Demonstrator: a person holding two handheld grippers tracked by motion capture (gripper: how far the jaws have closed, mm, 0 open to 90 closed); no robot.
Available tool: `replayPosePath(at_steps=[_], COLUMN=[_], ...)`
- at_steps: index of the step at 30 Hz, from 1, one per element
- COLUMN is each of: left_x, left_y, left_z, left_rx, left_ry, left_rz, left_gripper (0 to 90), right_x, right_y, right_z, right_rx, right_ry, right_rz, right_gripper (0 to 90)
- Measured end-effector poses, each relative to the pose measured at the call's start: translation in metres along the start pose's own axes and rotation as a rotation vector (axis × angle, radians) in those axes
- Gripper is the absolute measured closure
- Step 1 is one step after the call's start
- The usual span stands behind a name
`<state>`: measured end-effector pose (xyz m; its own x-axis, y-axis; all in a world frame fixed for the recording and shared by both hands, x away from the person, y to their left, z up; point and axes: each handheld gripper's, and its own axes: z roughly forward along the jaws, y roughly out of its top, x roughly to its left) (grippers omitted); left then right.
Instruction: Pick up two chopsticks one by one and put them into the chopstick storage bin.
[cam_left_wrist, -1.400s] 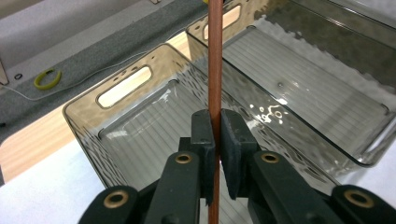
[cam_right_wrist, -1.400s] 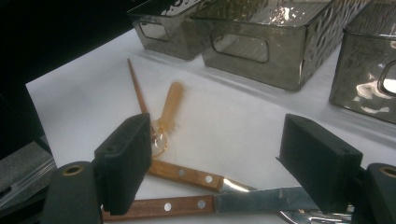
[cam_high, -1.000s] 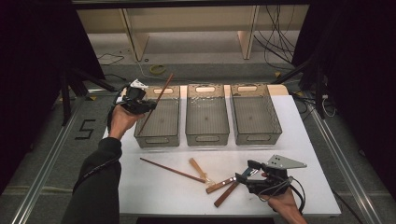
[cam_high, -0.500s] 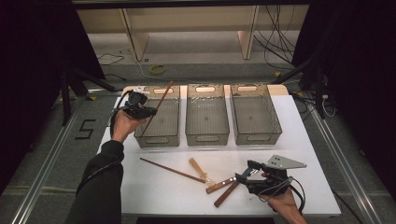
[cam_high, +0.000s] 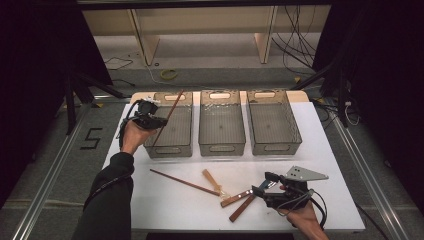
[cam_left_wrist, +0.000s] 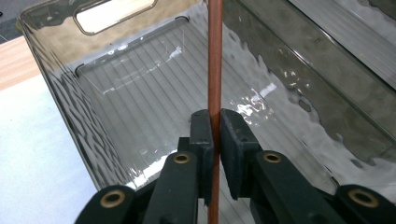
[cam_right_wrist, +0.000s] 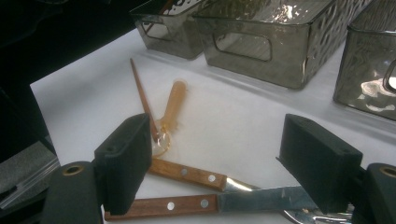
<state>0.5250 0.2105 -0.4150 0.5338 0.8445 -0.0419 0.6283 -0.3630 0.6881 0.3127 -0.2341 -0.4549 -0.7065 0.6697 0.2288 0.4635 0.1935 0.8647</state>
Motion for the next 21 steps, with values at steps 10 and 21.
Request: replayPosePath(at_steps=[10,21], left_x=[-0.012,-0.055], left_y=[0.002,-0.012], left_z=[-0.015,-0.046], left_rx=[-0.023,-0.052], left_ry=[-0.069,-0.187], left_rz=[0.023,0.188], left_gripper=[53.9,29.7], right_x=[-0.001,-0.001], right_y=[0.000,0.000], right_z=[0.000,0.000], right_rx=[-0.001,-0.002], right_ry=[0.000,0.002], right_rz=[0.003,0.006], right_gripper=[26.1,26.0])
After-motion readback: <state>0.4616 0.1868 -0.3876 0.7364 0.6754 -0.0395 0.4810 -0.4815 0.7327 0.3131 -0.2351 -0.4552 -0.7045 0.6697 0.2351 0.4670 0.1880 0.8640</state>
